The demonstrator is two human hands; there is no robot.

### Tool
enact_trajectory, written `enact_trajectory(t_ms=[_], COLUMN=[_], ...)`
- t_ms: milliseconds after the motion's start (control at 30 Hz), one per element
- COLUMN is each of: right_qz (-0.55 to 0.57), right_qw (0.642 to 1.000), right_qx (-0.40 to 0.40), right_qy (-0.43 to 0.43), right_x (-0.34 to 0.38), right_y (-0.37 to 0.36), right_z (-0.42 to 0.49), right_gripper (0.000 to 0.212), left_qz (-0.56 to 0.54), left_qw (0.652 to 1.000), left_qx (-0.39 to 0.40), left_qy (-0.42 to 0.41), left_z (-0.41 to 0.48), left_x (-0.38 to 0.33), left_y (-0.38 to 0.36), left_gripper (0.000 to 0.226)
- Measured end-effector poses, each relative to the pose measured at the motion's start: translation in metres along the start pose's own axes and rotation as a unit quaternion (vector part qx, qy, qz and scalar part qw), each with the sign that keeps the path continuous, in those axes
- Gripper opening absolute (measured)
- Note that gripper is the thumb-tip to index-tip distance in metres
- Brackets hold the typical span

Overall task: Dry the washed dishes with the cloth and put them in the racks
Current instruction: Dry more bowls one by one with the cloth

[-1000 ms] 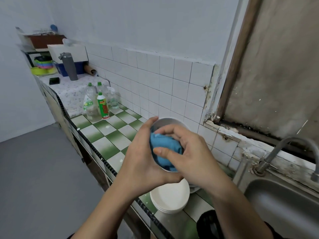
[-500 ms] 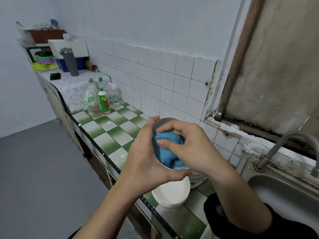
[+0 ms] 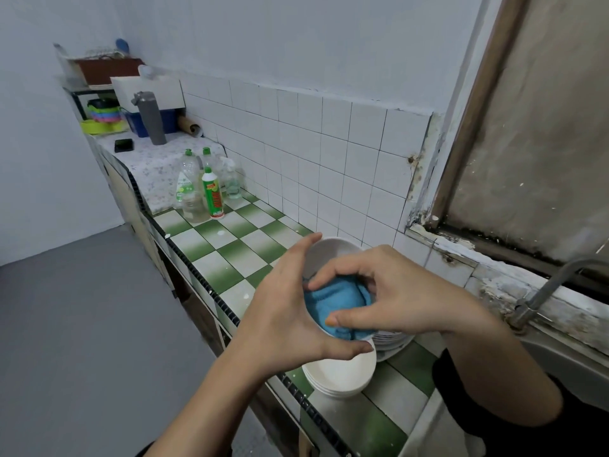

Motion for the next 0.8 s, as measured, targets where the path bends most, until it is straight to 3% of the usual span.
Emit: enact_trajectory(t_ms=[67,133,233,300,367,467,533,667,733,800], right_qz=[0.030,0.135,0.178,0.121,0.056,-0.042,-0.058,-0.149,-0.239,-0.305], right_qw=[0.995,0.968,0.950,0.976,0.998,0.986,0.968,0.925,0.902,0.883], right_qx=[-0.093,-0.207,-0.256,-0.179,-0.036,0.161,0.240,0.345,0.345,0.295], right_qy=[-0.005,-0.031,-0.026,-0.001,0.008,0.032,0.038,0.057,0.103,0.201], right_x=[-0.003,-0.015,-0.024,-0.018,-0.010,0.000,0.002,-0.005,-0.004,0.007], right_y=[0.001,-0.001,-0.013,-0.017,-0.019,-0.016,-0.014,-0.013,-0.011,-0.012], right_z=[0.002,0.002,0.006,0.013,0.022,0.026,0.025,0.020,0.022,0.026], right_gripper=[0.036,0.038,0.039,0.038,0.040,0.042,0.043,0.046,0.048,0.047], left_qz=[-0.011,-0.016,-0.018,-0.015,-0.012,-0.003,0.005,-0.021,-0.051,-0.084], left_qw=[1.000,1.000,0.999,0.999,0.999,0.999,0.998,0.997,0.995,0.991], left_qx=[-0.008,-0.014,-0.018,-0.022,-0.017,0.005,0.013,0.035,0.066,0.085], left_qy=[0.014,0.019,0.027,0.030,0.041,0.049,0.056,0.064,0.057,0.058], left_z=[0.001,0.002,0.003,0.004,0.005,0.004,0.004,0.004,0.004,0.005], left_x=[0.004,0.006,0.009,0.013,0.018,0.015,0.012,0.010,0.008,0.008], left_y=[-0.002,-0.003,0.002,0.009,0.013,0.011,0.008,0.004,-0.002,-0.005], left_gripper=[0.125,0.126,0.123,0.124,0.125,0.125,0.126,0.123,0.115,0.110])
Point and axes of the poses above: each hand's wrist, its own z-axis towards the middle knuckle, its own y-axis out of the back of the hand, x = y × z, the point moved 8 cm from there along z, towards the middle knuckle, and after that the axes turned 6 degrees about y, right-handed, at the moved point
